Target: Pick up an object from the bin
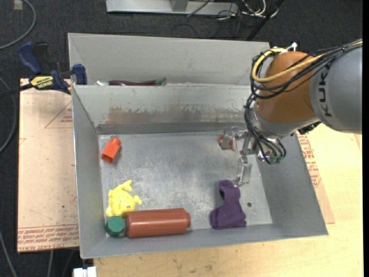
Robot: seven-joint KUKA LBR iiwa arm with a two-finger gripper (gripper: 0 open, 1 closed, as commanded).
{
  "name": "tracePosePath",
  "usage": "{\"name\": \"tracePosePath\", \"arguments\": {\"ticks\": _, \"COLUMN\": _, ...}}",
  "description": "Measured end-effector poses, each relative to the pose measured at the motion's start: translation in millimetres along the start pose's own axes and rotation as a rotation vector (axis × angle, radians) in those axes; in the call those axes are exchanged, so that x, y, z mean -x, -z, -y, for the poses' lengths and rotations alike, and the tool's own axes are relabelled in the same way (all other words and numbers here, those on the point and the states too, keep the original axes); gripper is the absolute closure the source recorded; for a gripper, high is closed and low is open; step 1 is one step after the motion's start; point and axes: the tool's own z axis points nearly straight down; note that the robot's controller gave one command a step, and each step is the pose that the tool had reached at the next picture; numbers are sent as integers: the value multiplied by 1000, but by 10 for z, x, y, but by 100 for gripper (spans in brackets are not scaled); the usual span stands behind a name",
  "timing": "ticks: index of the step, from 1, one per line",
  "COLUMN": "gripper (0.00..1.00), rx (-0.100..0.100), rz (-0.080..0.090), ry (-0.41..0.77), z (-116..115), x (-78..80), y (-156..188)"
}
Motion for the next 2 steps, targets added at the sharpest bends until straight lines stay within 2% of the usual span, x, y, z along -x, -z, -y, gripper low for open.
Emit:
{"name": "tracePosePath", "arguments": {"ticks": 1, "gripper": 0, "rx": 3, "rz": 11, "ry": 95, "z": -23, "x": -191, "y": -173}}
{"name": "tracePosePath", "arguments": {"ticks": 2, "gripper": 0, "rx": 1, "rz": 5, "ry": 131, "z": 61, "x": -287, "y": -517}}
